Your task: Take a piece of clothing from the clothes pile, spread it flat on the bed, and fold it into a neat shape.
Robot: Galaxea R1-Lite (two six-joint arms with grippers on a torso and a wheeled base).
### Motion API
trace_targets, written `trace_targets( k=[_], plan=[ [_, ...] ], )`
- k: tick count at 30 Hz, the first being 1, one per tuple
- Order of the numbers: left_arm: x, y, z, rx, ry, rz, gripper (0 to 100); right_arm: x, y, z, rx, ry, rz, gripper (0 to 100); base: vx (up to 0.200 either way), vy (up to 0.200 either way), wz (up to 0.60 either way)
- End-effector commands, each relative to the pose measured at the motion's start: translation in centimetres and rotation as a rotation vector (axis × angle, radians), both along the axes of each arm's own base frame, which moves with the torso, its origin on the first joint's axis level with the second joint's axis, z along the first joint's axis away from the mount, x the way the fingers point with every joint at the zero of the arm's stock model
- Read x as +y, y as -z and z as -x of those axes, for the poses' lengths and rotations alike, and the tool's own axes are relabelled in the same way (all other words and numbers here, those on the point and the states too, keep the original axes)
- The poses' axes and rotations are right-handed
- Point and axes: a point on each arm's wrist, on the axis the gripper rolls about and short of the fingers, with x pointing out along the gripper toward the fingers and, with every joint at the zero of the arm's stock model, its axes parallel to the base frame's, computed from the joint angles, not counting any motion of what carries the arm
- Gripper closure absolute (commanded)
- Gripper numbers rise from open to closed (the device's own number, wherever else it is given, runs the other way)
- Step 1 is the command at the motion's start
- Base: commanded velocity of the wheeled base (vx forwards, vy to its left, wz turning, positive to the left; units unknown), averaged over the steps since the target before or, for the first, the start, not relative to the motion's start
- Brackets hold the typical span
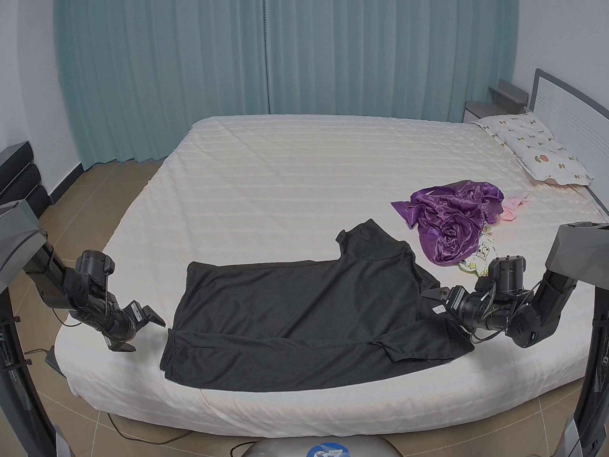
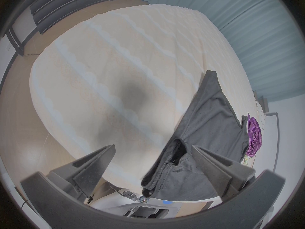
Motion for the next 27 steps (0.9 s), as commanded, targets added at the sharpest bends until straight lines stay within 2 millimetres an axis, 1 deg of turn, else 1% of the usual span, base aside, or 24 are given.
trace_targets(
  k=[1, 7, 16, 18, 22, 24, 26, 27],
  plan=[
    [0.0, -0.4, -0.2, -0.012, -0.015, 0.006, 0, 0.3, 0.0, 0.0, -0.002, -0.008, 0.001, 0, 0.200, 0.000, 0.00],
    [0.0, -0.5, -0.4, -0.019, -0.021, 0.008, 0, 0.4, 0.0, 0.0, -0.002, -0.013, 0.001, 0, 0.200, 0.000, 0.00],
    [0.0, -1.0, -0.9, -0.041, -0.030, 0.010, 0, 0.5, -0.2, 0.0, -0.007, -0.014, 0.002, 0, 0.000, 0.000, 0.00],
    [0.0, -1.3, -1.3, -0.055, -0.035, 0.006, 0, 0.5, -0.2, 0.0, -0.009, -0.016, 0.003, 0, 0.000, 0.000, 0.00],
    [-0.2, -2.7, -3.3, -0.113, -0.106, 0.040, 0, 0.6, -0.3, 0.0, -0.011, -0.018, 0.004, 0, 0.000, 0.000, 0.00],
    [-0.1, -3.7, -4.5, -0.156, -0.121, 0.045, 0, 0.6, -0.3, 0.0, -0.012, -0.019, 0.006, 0, 0.000, 0.000, 0.00],
    [0.0, -3.9, -5.5, -0.182, -0.119, 0.043, 0, 0.7, -0.3, 0.1, -0.012, -0.020, 0.007, 0, 0.000, 0.000, 0.00],
    [-0.1, -3.8, -6.3, -0.198, -0.112, 0.042, 0, 0.7, -0.3, 0.0, -0.014, -0.020, 0.007, 0, 0.000, 0.000, 0.00]
  ],
)
